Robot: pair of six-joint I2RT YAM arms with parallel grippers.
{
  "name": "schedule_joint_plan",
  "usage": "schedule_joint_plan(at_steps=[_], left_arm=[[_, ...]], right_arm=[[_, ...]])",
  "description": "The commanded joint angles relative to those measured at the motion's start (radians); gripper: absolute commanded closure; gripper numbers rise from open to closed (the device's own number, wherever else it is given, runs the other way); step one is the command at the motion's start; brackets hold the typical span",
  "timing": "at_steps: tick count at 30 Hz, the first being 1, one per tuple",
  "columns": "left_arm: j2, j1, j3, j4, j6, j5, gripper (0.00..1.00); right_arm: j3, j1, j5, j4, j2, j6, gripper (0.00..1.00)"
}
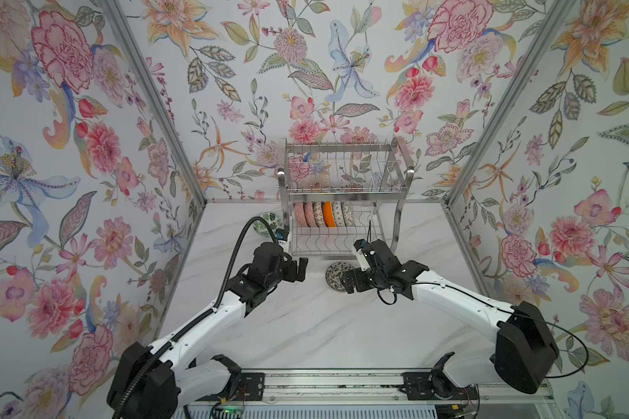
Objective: Load bowls into a dish rack
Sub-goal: Pick up the bowl from the center of the table.
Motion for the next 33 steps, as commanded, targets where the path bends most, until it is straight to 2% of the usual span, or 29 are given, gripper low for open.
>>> schedule_joint_plan(at_steps=[1, 8, 13, 21, 29, 33], left_arm=[[-0.041, 0.029, -0.074, 0.135, -0.069, 0.021, 0.01], [0.037, 0.081, -0.1, 0.114, -0.114, 0.154, 0.01], [0.061, 0.116, -0.153, 0.196, -0.182, 0.249, 0.01], [0.085, 0.121, -0.155, 0.205, -0.196, 0.281, 0.01], [0.126, 0.122, -0.157, 0.234, -0.215, 0.321, 0.0], [0.135, 0.121, -0.157, 0.253, -0.227, 0.335, 0.01]], right_arm=[[0.056, 0.056, 0.035, 0.012, 0.076, 0.062, 0.01], [0.163, 0.119, 0.071, -0.007, 0.237, 0.105, 0.18], [0.248, 0.135, 0.124, -0.052, 0.332, 0.097, 0.32], [0.341, 0.135, 0.168, -0.113, 0.431, 0.061, 0.52], [0.348, 0.134, 0.158, -0.115, 0.444, 0.053, 0.69], [0.344, 0.13, 0.154, -0.116, 0.439, 0.048, 0.81]])
